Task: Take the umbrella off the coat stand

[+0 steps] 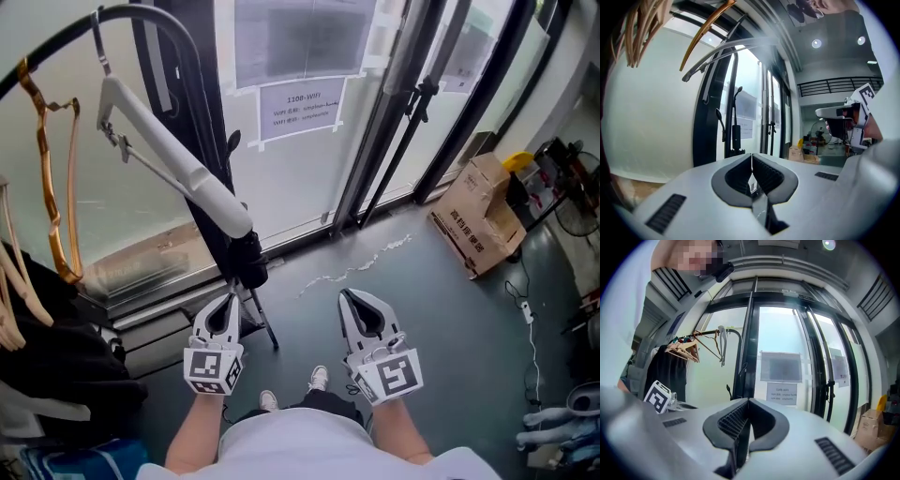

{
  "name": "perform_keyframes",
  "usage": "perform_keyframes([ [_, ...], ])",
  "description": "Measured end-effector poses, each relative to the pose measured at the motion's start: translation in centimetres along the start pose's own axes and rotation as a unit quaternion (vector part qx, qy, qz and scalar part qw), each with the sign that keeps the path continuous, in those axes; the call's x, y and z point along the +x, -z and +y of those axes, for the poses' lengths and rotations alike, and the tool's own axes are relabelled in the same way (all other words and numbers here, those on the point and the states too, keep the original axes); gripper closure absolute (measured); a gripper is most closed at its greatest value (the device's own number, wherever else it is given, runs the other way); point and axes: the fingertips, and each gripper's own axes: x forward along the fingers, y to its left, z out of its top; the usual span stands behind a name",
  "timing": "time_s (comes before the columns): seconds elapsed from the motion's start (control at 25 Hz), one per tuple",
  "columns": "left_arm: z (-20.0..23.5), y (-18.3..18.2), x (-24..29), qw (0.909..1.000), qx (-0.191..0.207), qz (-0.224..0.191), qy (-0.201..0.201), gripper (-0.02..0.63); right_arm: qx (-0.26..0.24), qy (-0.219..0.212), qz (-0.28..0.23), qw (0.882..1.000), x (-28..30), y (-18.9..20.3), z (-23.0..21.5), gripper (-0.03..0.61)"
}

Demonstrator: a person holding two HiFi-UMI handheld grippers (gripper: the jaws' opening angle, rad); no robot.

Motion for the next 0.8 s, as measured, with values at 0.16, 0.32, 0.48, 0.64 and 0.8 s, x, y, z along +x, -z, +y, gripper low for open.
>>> perform_keyframes([
  [0.16,1.4,0.0,3.6,0.9983,-0.012,0.003,-0.057,0.589,0.000,-0.038,-0.003,0.999,1.6,0.1,-2.7,0.560],
  [0.32,2.4,0.6,7.1,0.9958,-0.016,0.013,-0.089,0.588,-0.001,-0.065,-0.006,0.998,3.2,0.3,-4.9,0.560],
  [0.48,3.3,1.7,9.3,0.9924,-0.026,0.025,-0.118,0.586,-0.003,-0.092,-0.005,0.996,4.3,0.4,-5.9,0.560],
  [0.64,3.5,2.6,10.9,0.9903,-0.044,0.036,-0.127,0.472,0.001,-0.111,-0.002,0.994,4.5,1.0,-6.3,0.560],
  [0.8,3.8,3.4,12.5,0.9886,-0.060,0.050,-0.129,0.405,0.003,-0.124,-0.002,0.992,4.9,1.2,-6.5,0.560],
])
